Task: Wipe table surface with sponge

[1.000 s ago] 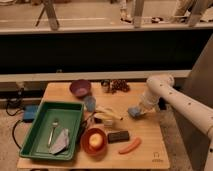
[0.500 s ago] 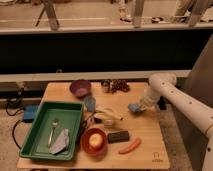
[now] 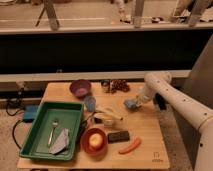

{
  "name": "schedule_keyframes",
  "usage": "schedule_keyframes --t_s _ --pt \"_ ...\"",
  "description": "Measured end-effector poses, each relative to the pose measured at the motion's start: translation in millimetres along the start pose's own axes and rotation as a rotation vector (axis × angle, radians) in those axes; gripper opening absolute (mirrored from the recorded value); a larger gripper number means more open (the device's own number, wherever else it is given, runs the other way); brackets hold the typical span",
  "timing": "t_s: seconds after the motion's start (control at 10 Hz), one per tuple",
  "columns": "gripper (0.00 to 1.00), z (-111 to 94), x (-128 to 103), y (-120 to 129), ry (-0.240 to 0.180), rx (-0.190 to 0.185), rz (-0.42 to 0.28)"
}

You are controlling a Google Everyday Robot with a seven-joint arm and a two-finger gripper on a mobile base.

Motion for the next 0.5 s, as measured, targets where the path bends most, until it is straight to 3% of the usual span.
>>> schedule_keyframes --t_s 0.3,0.5 --pt "0.0 14.2 -33.2 -15.1 -0.023 -0.01 -0.059" --pt "0.0 16.4 -42.7 -9.6 -0.045 -0.027 -0.101"
